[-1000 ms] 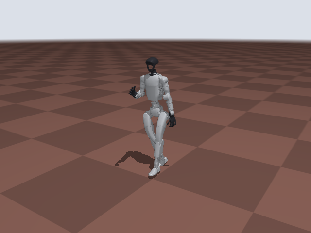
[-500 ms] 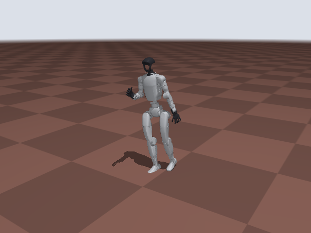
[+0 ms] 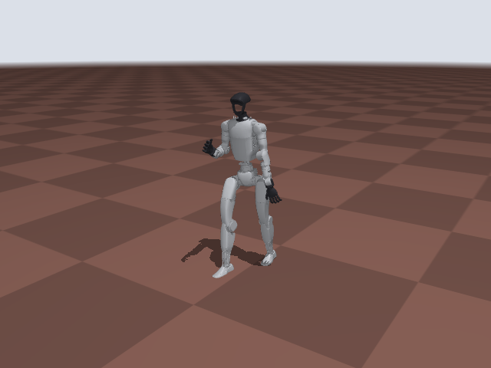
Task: Upper body actions
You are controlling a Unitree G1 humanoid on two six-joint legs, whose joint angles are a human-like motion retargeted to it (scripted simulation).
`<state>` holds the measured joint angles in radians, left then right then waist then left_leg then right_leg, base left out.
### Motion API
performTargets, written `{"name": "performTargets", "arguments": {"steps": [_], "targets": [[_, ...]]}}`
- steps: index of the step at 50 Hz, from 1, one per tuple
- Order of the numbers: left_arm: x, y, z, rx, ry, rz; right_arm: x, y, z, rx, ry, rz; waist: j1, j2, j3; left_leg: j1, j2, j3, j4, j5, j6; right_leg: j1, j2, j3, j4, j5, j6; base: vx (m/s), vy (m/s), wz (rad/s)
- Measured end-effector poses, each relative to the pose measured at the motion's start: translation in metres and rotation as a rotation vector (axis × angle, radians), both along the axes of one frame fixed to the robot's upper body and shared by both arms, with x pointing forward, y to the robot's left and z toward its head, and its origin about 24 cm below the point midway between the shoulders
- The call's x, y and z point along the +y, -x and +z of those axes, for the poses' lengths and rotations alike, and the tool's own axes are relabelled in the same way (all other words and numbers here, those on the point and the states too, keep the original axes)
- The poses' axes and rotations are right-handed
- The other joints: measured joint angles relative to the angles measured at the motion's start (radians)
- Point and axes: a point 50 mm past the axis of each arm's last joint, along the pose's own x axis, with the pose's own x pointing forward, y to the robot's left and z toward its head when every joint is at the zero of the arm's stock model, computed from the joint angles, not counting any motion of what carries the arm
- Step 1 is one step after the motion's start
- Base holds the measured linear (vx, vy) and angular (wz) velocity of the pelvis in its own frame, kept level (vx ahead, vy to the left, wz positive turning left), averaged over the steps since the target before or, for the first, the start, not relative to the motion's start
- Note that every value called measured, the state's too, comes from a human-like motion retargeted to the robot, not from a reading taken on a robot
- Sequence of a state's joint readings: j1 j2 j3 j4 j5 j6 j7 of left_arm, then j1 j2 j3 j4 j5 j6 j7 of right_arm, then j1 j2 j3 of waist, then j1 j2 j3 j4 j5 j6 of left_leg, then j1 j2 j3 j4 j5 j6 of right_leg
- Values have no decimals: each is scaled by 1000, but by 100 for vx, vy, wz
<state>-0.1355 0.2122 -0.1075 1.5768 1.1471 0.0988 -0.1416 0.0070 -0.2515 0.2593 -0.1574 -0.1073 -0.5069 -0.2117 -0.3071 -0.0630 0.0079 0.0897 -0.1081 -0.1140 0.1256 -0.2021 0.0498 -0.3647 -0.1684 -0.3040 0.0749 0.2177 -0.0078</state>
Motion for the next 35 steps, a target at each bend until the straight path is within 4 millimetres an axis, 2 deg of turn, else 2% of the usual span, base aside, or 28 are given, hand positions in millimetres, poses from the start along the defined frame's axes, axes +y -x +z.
{"name": "performTargets", "arguments": {"steps": [3, 5, 7, 10, 13, 16, 20, 24, 27, 32, 35], "targets": [[-1, 3, 0, 16, 17, 38, 1, 2, -9, 33, 21, -5, 2, -19, 22, -4, -35, 5, -16, 7, 34, 23, -29, -52, -54, 2, 133, -42, 30, -11], [-1, 13, -1, 34, 20, 87, 1, 4, -20, 70, 52, -16, 25, -23, 30, -6, -46, 22, -33, 22, 50, 32, -34, -87, -68, -24, 167, -46, 28, -68], [0, 28, -2, 49, 23, 155, 1, 4, -36, 124, 97, -36, 49, -19, 33, -13, -42, 45, -54, 40, 61, 25, 2, -6, -43, -35, 116, -50, 26, -82], [0, 55, -2, 78, 29, 268, -2, 4, -64, 233, 177, -56, 53, -4, 28, -32, -27, 73, -82, 65, 75, 47, 18, -39, 10, -90, 71, -36, 13, -55], [3, 77, 0, 127, 2, 366, -6, 5, -100, 381, 263, -61, 33, 17, 17, -68, -13, 81, -93, 79, 84, 66, 42, -15, 100, -160, 43, -41, 15, -24], [7, 90, 4, 189, -50, 407, -11, 12, -139, 552, 327, -75, 31, 33, 12, -110, 3, 96, -84, 83, 64, 96, 76, 6, 193, -232, 26, -40, 12, -21], [8, 99, 5, 210, -92, 395, -22, 35, -192, 805, 420, -127, 75, 51, 1, -147, 27, 113, -71, 93, 20, 183, 115, -32, 272, -299, -17, -29, 5, -29], [1, 101, 2, 147, -85, 404, -34, 69, -235, 1072, 527, -151, 110, 72, -21, -175, 46, 130, -71, 106, -16, 288, 158, -76, 311, -331, -66, -25, 5, -17], [-5, 99, -1, 97, -67, 425, -41, 94, -257, 1245, 573, -178, 110, 79, -31, -201, 43, 123, -67, 119, -32, 352, 194, -82, 327, -315, -60, -32, 4, 14], [-8, 93, -2, 62, -55, 480, -54, 132, -278, 1513, 625, -263, 135, 49, -50, -256, 2, 136, -58, 147, -36, 405, 237, -1, 298, -195, 40, -40, 0, -11], [-9, 91, -3, 45, -43, 522, -63, 148, -282, 1632, 689, -302, 147, 30, -52, -291, -22, 151, -53, 167, -36, 409, 246, 77, 201, -167, -16, -36, 0, -37]]}}
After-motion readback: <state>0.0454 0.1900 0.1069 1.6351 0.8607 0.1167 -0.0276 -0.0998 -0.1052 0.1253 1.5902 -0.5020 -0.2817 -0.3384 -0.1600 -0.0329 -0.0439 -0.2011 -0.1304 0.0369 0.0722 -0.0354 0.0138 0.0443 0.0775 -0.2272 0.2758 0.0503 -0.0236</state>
